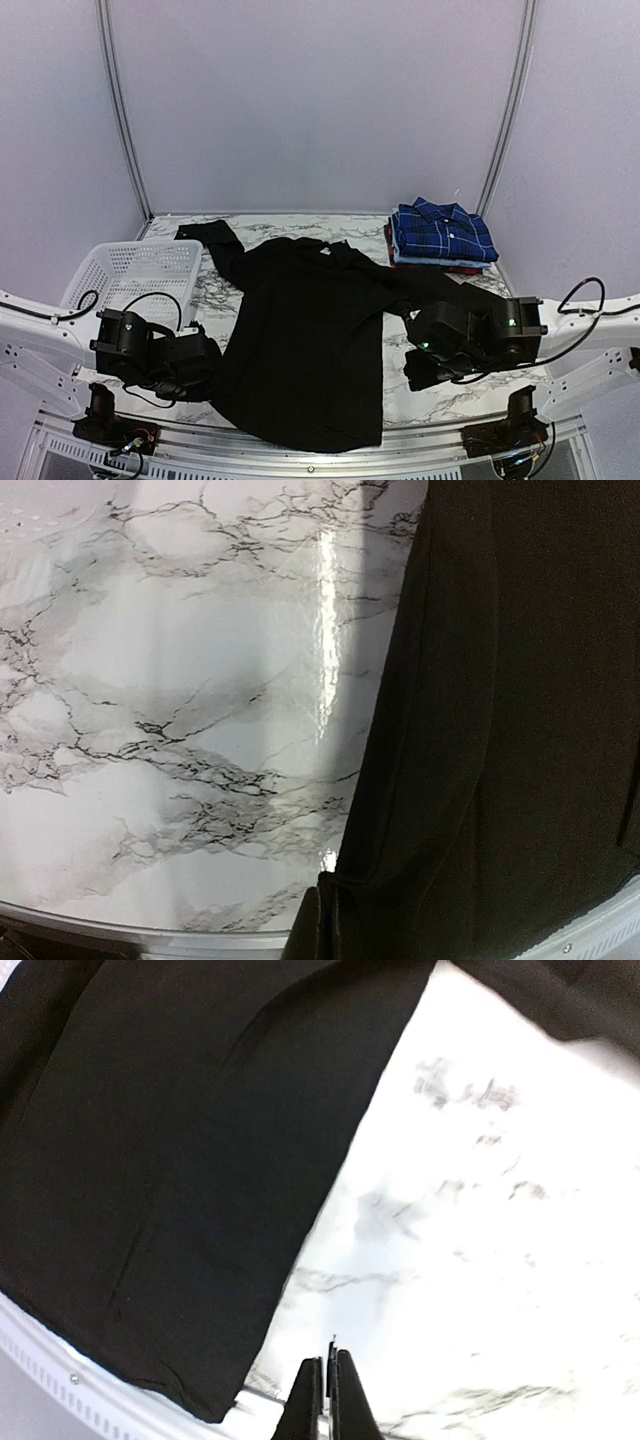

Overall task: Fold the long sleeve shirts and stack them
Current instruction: Flatten out the crumpled shirt at the center of the board.

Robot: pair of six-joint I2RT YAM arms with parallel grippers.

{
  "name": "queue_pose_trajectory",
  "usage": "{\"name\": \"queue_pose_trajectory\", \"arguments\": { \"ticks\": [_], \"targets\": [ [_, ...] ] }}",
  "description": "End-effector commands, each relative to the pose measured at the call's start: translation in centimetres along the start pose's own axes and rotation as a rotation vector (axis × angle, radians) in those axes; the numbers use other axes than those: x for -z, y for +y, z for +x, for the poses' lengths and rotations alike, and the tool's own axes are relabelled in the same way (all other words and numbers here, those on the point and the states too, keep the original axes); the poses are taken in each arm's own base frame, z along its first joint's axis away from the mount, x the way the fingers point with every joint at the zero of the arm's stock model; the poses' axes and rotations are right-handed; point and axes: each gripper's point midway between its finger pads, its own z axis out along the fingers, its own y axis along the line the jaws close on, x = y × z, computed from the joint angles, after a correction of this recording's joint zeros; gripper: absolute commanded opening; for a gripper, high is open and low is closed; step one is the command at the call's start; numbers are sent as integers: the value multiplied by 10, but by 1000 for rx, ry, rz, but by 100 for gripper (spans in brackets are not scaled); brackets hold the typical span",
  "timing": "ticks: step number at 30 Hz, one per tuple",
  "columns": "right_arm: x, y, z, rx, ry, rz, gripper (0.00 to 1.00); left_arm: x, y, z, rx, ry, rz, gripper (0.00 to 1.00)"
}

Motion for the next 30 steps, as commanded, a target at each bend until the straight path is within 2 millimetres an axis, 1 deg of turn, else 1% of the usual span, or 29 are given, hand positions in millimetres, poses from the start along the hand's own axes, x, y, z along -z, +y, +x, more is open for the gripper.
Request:
{"name": "queue_pose_trajectory", "arguments": {
  "ticks": [1, 4, 7, 10, 13, 15, 17, 18, 21, 25, 30],
  "targets": [
    [-7, 37, 15, -21, 51, -101, 8, -3, 28, 9, 23, 37, -77, 0],
    [-11, 78, 23, 17, 56, -144, 19, -3, 30, 10, 40, 41, -77, 0],
    [-21, 113, 35, 57, 63, -150, 29, -1, 28, 7, 47, 27, -68, 0],
    [-35, 139, 44, 89, 71, -128, 33, 0, 26, 5, 47, 22, -58, 0],
    [-49, 158, 51, 105, 80, -108, 35, 0, 26, 7, 44, 30, -58, 0],
    [-58, 163, 57, 108, 91, -93, 35, 0, 26, 7, 46, 31, -57, 0],
    [-65, 164, 65, 115, 106, -69, 35, 1, 26, 6, 47, 28, -50, 0],
    [-69, 161, 69, 118, 114, -50, 35, 2, 26, 6, 47, 25, -48, 0],
    [-73, 155, 77, 122, 122, -12, 37, 3, 26, 4, 49, 18, -38, 0],
    [-79, 152, 83, 117, 131, 2, 38, 2, 28, 5, 45, 17, -42, 0],
    [-78, 151, 79, 105, 111, 21, 28, 1, 29, 6, 43, 17, -46, 0]
  ]
}}
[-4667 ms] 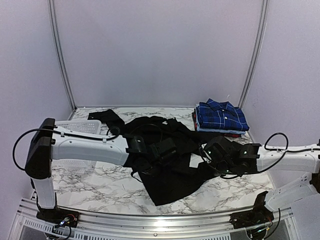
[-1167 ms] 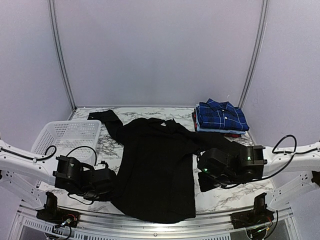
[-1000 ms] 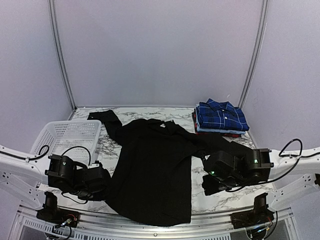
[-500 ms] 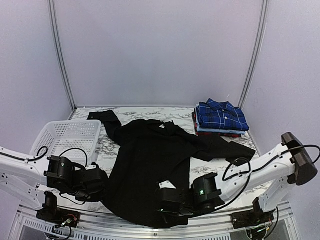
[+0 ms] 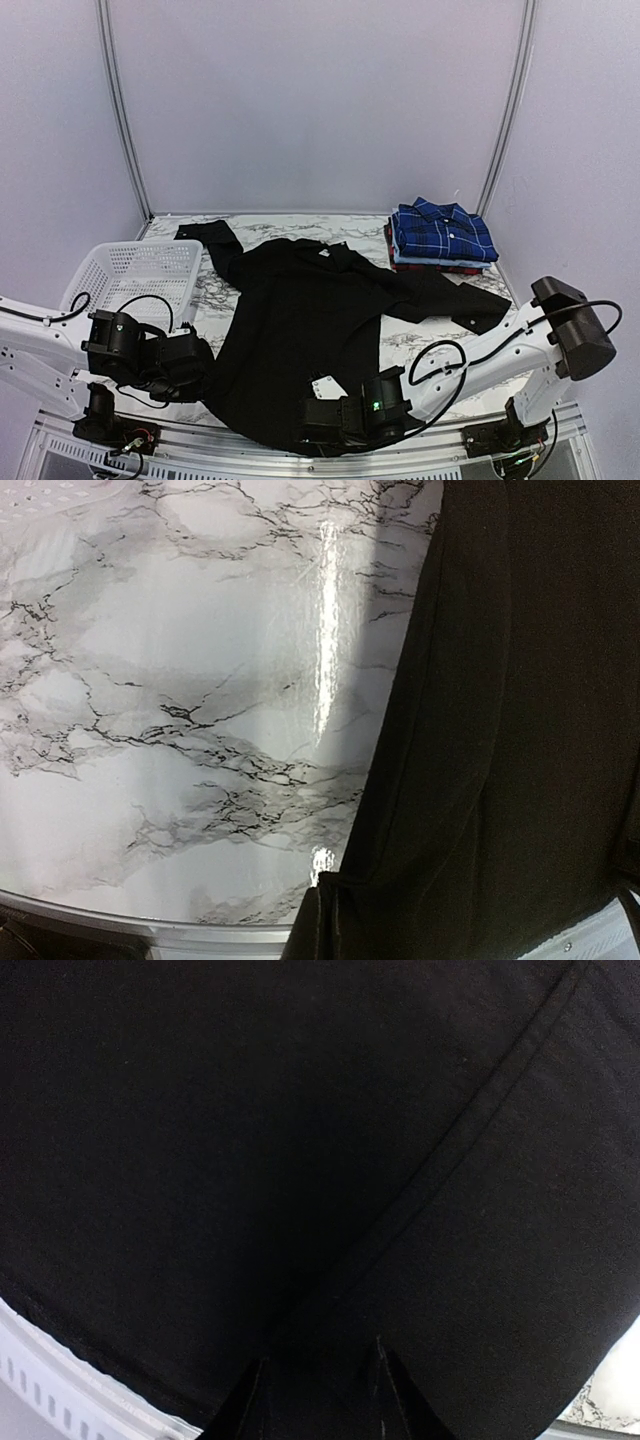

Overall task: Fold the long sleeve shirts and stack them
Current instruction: Flatten out the crumpled shirt at the center of the board.

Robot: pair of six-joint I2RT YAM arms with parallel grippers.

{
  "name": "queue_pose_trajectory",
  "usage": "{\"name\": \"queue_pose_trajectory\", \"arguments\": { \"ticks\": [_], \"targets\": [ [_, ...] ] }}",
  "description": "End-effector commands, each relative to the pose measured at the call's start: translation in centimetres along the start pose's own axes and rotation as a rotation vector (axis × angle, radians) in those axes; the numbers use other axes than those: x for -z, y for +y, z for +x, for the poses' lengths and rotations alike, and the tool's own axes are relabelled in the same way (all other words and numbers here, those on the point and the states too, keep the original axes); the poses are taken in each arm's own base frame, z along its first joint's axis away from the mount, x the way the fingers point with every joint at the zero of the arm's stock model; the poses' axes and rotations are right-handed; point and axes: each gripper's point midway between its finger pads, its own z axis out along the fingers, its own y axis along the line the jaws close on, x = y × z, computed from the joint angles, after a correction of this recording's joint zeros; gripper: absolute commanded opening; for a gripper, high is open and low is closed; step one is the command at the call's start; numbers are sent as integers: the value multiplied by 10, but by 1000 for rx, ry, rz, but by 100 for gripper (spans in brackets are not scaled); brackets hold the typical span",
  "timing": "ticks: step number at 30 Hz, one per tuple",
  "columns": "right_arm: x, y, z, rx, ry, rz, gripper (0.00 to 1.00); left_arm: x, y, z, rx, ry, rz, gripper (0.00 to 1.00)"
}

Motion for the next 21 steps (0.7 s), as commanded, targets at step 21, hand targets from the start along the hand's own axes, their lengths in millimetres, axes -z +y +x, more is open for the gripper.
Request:
{"name": "queue_pose_trajectory", "arguments": {
  "ticks": [21],
  "targets": [
    [12, 21, -24, -10, -76, 5, 31, -3, 16, 3, -29, 12, -60, 0]
  ]
}}
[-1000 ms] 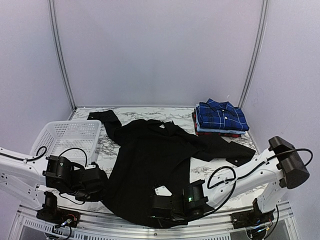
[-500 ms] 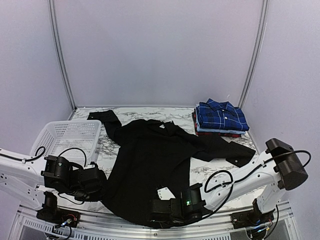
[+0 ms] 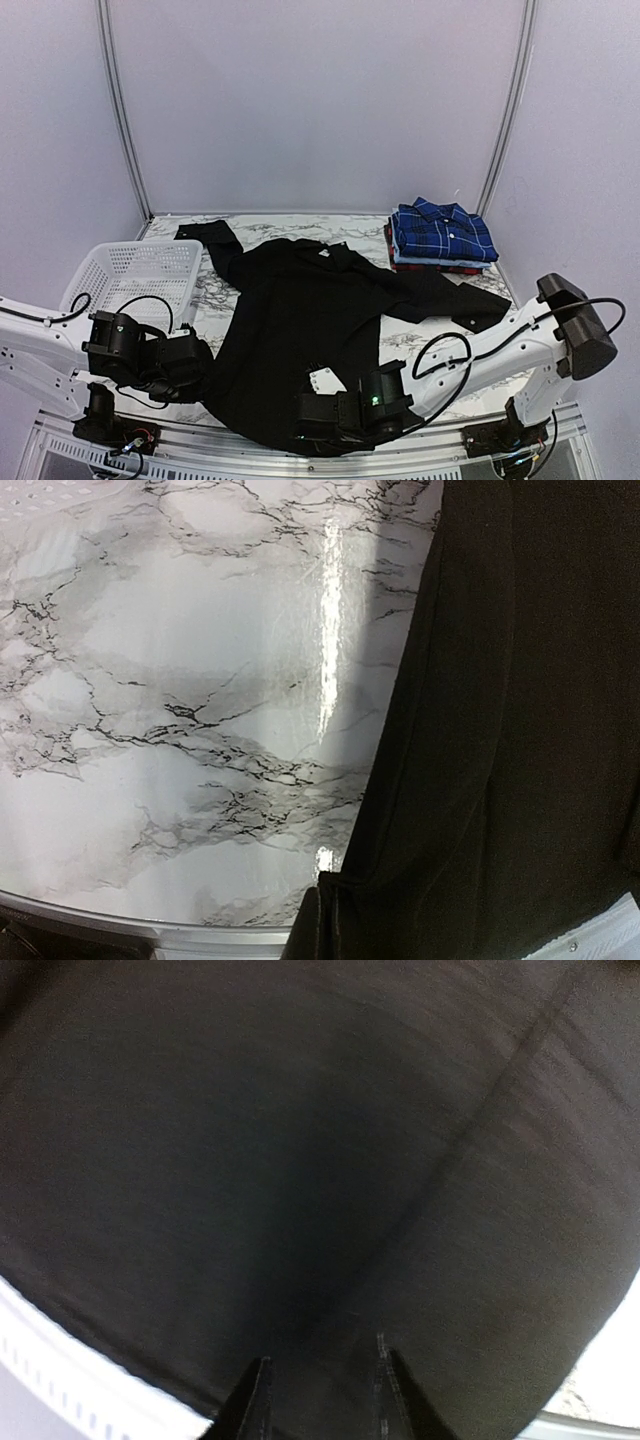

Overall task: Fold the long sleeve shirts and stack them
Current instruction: Flatten out the crumpled shirt at the center of the board.

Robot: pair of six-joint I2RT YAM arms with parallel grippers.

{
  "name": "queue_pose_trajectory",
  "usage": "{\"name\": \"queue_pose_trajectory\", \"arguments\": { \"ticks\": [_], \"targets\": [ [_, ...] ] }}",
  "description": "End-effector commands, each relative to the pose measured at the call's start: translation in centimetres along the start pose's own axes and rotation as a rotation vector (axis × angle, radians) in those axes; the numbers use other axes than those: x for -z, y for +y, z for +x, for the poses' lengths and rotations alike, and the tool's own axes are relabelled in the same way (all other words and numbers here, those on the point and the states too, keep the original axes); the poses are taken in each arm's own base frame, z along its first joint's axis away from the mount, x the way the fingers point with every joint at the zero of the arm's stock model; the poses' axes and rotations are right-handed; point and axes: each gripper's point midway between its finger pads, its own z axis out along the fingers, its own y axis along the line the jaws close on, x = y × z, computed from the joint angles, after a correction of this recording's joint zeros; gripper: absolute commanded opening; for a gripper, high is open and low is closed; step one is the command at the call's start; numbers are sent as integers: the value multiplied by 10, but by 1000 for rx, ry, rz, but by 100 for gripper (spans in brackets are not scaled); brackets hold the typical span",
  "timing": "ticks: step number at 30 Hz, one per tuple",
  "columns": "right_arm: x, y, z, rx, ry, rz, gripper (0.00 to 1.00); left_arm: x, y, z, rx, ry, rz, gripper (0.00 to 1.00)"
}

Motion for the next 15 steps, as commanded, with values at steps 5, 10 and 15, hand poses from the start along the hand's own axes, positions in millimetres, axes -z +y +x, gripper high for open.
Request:
{"name": "queue_pose_trajectory", "arguments": {
  "ticks": [5, 10, 15],
  "targets": [
    [-14, 16, -4, 41, -10, 44, 38, -1, 13, 2, -23, 10, -51, 0],
    [-21, 2, 3, 43, 5, 107, 30, -1, 13, 2, -27, 12, -53, 0],
    [-20, -4, 4, 39, 5, 123, 18, -2, 14, 2, -28, 10, -57, 0]
  ]
}}
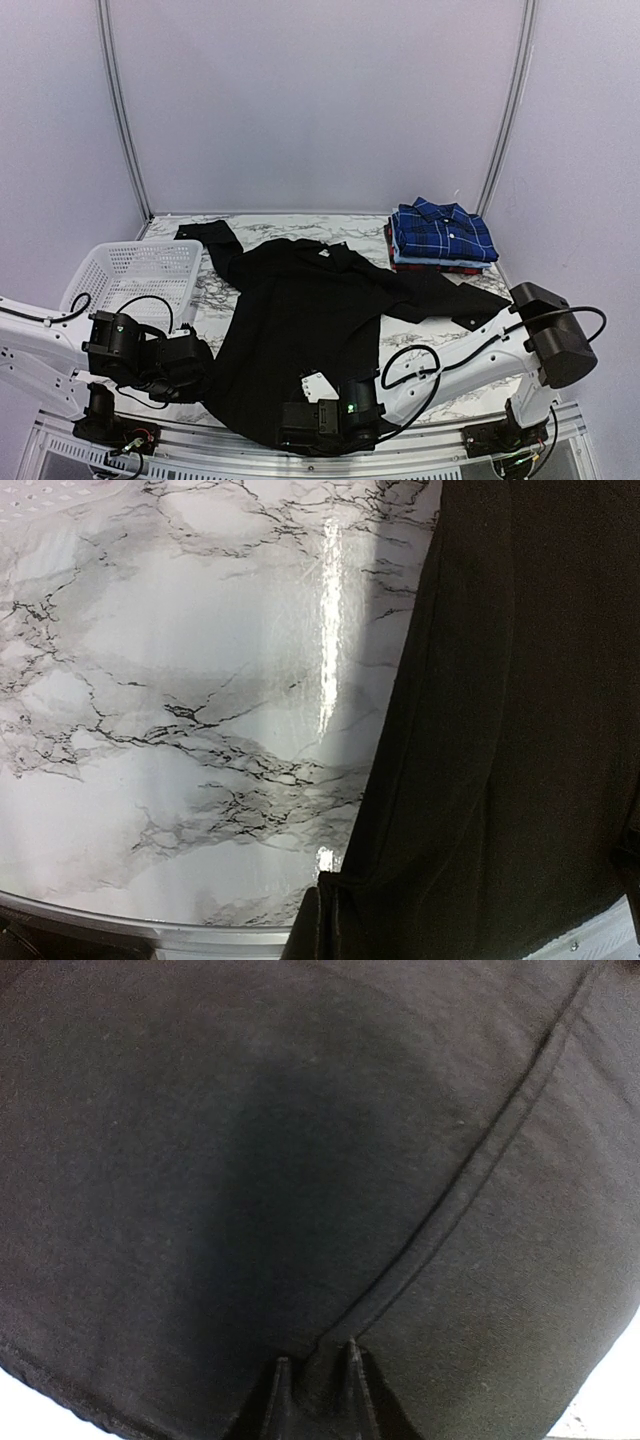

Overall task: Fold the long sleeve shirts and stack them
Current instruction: Flatten out the crumpled shirt at the center of the board.

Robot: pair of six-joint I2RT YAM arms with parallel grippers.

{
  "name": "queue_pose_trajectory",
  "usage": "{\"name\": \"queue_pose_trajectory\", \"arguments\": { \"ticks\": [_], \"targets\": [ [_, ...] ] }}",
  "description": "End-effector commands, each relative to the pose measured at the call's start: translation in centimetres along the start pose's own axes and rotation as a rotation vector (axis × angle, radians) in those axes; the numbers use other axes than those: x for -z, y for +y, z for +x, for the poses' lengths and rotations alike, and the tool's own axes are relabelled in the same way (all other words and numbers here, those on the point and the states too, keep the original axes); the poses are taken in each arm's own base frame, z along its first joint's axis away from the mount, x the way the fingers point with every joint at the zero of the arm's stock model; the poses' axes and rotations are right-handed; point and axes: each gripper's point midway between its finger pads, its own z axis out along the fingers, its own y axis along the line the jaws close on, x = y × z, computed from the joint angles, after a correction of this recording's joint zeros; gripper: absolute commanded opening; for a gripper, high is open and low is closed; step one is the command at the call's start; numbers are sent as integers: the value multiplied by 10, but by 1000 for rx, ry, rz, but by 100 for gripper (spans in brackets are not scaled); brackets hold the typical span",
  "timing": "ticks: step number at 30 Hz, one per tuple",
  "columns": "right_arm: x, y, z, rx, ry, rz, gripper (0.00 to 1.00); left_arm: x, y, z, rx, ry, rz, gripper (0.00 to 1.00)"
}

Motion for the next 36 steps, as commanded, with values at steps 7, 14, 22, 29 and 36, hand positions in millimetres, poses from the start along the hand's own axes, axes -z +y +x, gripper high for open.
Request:
{"name": "queue_pose_trajectory", "arguments": {
  "ticks": [7, 14, 22, 29, 36],
  "targets": [
    [17, -28, 2, -48, -15, 60, 0, -5, 18, 5, -21, 17, -70, 0],
    [44, -94, 22, -176, -7, 104, 0, -10, 26, 9, -21, 33, -97, 0],
    [53, -165, 69, -332, 63, 98, 0, -14, 38, 12, -10, 49, -132, 0],
    [50, -168, 99, -320, 124, 103, 0, -14, 43, 11, 16, 47, -136, 0],
    [50, -154, 106, -293, 141, 61, 0, -13, 43, 12, 11, 55, -131, 0]
  ]
}}
